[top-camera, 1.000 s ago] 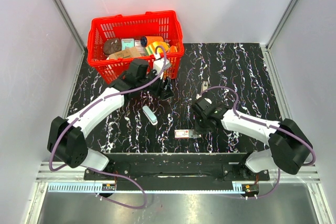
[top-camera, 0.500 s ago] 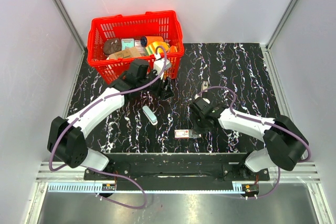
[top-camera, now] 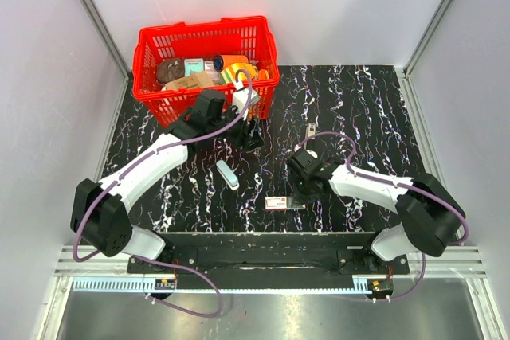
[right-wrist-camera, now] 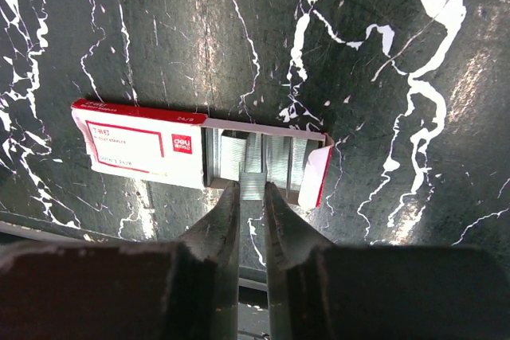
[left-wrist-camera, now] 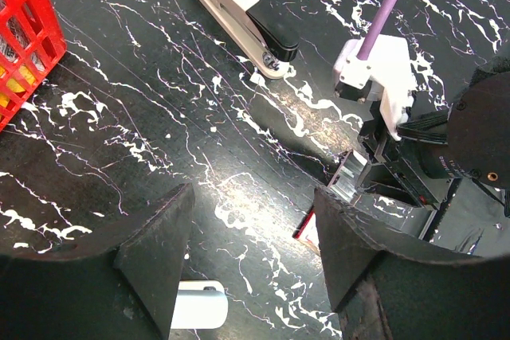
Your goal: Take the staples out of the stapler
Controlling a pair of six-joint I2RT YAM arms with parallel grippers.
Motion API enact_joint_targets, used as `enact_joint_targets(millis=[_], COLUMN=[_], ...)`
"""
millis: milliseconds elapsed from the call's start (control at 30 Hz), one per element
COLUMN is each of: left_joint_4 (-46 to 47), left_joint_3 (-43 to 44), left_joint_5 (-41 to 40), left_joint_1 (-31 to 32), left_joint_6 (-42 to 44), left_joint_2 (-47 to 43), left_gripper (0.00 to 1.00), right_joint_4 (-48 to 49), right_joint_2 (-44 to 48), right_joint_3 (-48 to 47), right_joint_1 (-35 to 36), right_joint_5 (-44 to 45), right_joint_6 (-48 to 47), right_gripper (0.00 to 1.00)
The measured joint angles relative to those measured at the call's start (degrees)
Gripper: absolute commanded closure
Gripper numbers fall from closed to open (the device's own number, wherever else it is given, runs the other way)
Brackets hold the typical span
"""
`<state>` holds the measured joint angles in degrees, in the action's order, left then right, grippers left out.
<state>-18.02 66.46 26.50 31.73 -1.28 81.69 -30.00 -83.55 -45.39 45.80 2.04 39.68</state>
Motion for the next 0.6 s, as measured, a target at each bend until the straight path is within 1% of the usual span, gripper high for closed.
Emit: enact_joint_targets(millis=[333,600], left_joint_4=[0.00,-0.35], left_joint_3=[0.00,0.00], left_joint_5=[0.00,-0.02], left_joint_1=[0.02,0.04], left_joint_6=[0.00,0.42], left_joint_2=[-0.02,-0.98], left_gripper=[0.34,0.34], right_joint_4=[-0.07,-0.31], right_joint_2=[-0.59,-1.31], right_joint_3=[-0.04,-0.17], right_joint_1=[0.02,0.02], right_joint_5=[0.11,0.37], right_joint_6=[-0.85,-1.27], right_gripper=[0.94,0.83])
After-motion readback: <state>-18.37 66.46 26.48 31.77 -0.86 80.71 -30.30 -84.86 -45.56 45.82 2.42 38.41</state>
